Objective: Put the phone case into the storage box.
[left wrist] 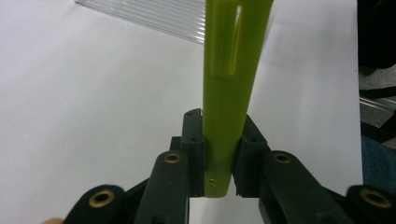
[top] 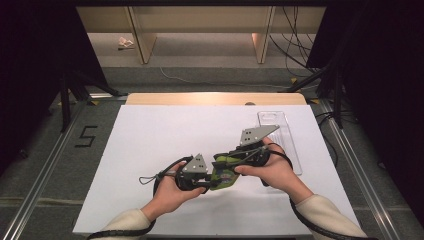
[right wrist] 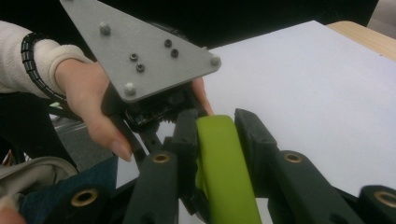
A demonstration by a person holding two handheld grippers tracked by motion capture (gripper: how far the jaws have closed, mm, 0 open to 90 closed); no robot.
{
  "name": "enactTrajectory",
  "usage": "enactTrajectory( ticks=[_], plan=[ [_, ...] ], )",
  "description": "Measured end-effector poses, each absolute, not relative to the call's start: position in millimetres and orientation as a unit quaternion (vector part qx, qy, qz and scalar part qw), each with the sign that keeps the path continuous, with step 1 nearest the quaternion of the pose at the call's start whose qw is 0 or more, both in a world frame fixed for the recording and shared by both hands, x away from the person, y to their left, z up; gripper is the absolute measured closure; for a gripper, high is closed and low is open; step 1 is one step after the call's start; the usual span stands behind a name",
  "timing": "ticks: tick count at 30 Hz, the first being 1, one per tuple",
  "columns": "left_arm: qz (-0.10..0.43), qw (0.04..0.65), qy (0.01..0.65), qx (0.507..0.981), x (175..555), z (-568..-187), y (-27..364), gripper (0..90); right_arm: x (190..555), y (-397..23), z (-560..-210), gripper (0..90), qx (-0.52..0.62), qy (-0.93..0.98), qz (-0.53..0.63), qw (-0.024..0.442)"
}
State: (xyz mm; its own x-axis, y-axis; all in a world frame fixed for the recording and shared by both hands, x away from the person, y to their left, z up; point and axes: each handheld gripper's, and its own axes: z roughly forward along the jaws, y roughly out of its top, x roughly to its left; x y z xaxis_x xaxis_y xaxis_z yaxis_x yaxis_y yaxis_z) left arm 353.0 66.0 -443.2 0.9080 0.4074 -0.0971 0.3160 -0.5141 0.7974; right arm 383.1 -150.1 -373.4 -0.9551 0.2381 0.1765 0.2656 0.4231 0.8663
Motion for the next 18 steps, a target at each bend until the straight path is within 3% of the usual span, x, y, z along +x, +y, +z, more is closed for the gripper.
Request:
enactTrajectory(
  ticks=[6,9,12,18],
  plan=[
    [0.057,0.446,0.212,0.867,353.3,-442.7,66.4,77.4,385.4,-151.2,-376.2,56.7,-0.159,-0.839,-0.52,0.001],
    [0.058,0.446,0.215,0.867,353.2,-442.3,66.4,77.4,386.1,-152.2,-377.9,44.1,-0.165,-0.836,-0.524,-0.013],
    [0.066,0.444,0.221,0.866,354.1,-442.8,67.8,77.4,385.8,-150.4,-379.7,25.2,-0.174,-0.831,-0.528,-0.031],
    [0.079,0.444,0.236,0.861,357.5,-443.3,73.5,77.3,386.7,-151.5,-381.8,16.1,-0.189,-0.81,-0.553,-0.045]
  ],
)
